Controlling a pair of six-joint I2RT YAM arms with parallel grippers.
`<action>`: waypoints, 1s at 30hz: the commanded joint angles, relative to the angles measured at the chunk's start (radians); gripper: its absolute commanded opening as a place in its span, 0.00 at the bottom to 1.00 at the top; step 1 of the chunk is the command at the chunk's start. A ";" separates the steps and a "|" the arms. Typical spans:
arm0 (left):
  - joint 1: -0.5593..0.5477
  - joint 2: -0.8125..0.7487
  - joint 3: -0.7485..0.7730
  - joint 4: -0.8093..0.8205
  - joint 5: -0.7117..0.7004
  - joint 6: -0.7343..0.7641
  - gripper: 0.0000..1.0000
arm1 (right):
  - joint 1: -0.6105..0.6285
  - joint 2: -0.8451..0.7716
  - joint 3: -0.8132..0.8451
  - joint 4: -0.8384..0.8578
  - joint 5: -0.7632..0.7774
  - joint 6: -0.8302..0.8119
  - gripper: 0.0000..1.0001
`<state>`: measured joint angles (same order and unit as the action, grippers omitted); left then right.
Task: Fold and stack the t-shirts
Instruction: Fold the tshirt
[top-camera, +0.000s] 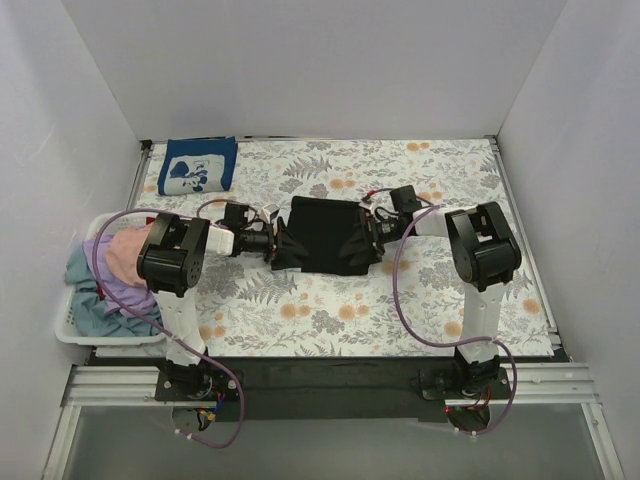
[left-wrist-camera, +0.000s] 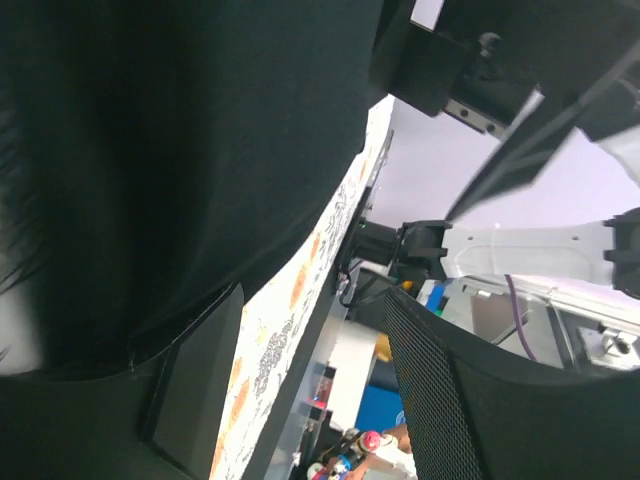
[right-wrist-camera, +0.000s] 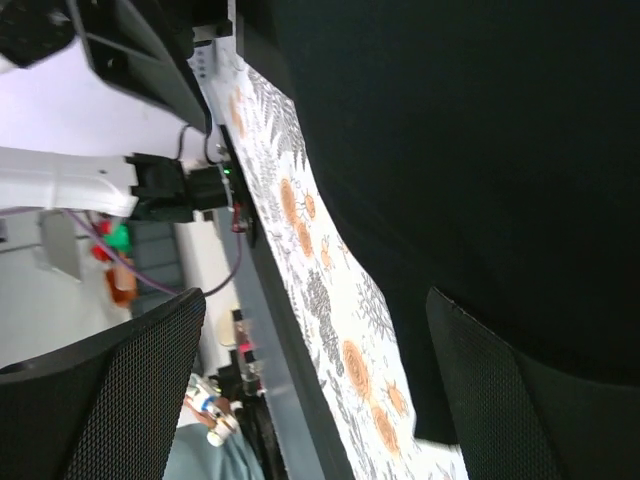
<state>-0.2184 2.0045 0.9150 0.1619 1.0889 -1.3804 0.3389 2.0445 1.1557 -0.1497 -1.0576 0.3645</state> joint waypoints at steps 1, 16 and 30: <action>0.042 0.004 -0.065 0.051 -0.058 -0.057 0.59 | -0.102 0.051 -0.071 0.041 0.113 -0.007 0.98; -0.018 -0.109 0.277 0.063 -0.044 -0.002 0.57 | -0.124 -0.032 0.354 -0.088 0.051 -0.092 0.98; 0.037 0.422 0.670 0.208 -0.188 -0.098 0.53 | -0.193 0.399 0.608 0.070 0.197 -0.026 0.98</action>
<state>-0.2081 2.4081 1.5494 0.3462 0.9886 -1.4822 0.1761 2.3875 1.7447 -0.1055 -0.9909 0.3569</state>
